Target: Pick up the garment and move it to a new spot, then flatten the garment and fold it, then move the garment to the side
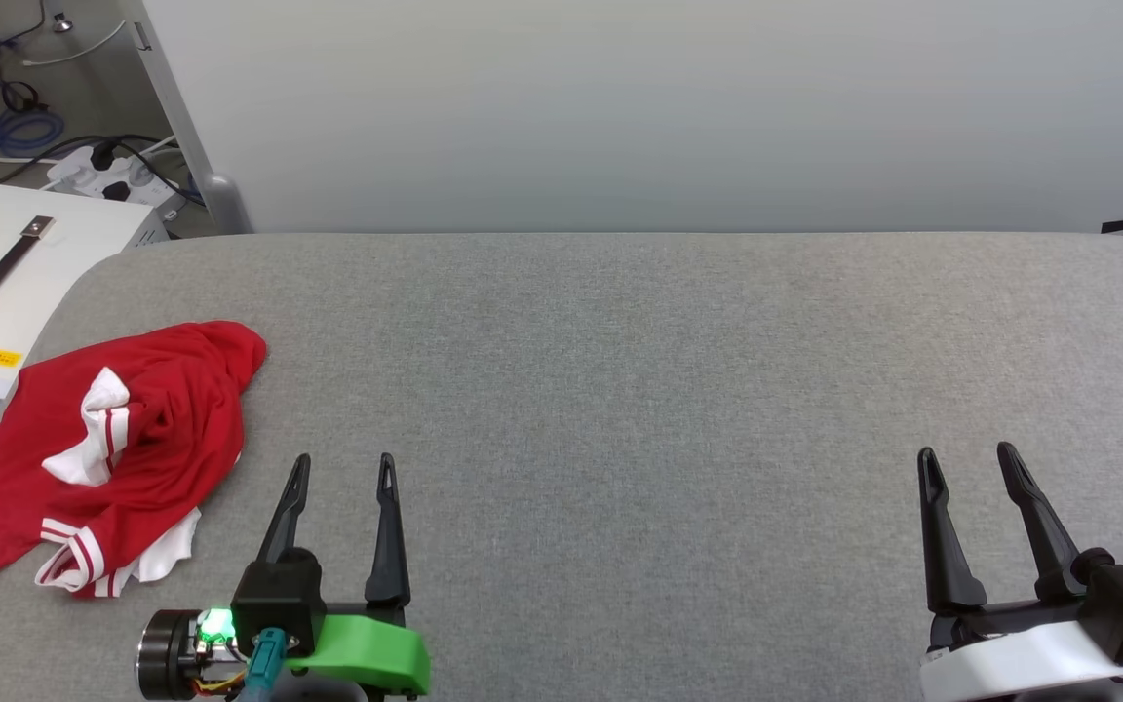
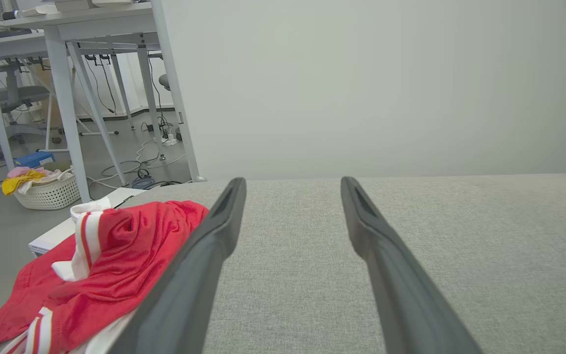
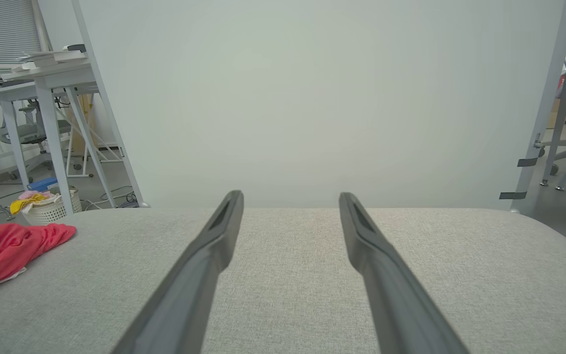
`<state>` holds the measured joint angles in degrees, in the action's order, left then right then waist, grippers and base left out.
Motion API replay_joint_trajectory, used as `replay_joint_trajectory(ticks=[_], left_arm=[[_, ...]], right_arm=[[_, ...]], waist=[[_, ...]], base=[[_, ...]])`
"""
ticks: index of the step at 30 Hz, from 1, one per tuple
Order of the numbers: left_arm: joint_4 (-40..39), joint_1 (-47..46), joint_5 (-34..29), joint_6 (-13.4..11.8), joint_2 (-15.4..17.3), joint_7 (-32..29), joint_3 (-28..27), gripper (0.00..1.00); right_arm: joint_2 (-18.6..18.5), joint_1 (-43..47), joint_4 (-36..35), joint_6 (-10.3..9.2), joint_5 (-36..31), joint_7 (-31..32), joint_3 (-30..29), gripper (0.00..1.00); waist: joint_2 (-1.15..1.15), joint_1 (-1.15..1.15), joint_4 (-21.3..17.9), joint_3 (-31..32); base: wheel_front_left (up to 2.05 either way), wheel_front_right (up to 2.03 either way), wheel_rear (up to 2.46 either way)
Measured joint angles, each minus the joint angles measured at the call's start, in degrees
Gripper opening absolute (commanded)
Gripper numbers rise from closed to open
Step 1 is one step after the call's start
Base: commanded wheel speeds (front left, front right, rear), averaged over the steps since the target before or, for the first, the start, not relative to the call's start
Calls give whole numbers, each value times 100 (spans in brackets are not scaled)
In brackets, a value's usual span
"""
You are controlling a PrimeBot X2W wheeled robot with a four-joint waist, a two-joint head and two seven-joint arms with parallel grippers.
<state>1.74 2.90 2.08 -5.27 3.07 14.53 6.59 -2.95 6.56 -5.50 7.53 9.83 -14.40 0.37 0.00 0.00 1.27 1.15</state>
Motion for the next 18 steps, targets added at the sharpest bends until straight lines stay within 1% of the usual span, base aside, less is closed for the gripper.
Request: replay_joint_trajectory(ticks=[18], left_arm=[[62, 3, 2, -1, -3, 13, 22, 100]], right_arm=[[0, 39, -1, 0, 5, -8, 1, 100]], waist=[[0, 0, 49, 32]], base=[[0, 0, 0]])
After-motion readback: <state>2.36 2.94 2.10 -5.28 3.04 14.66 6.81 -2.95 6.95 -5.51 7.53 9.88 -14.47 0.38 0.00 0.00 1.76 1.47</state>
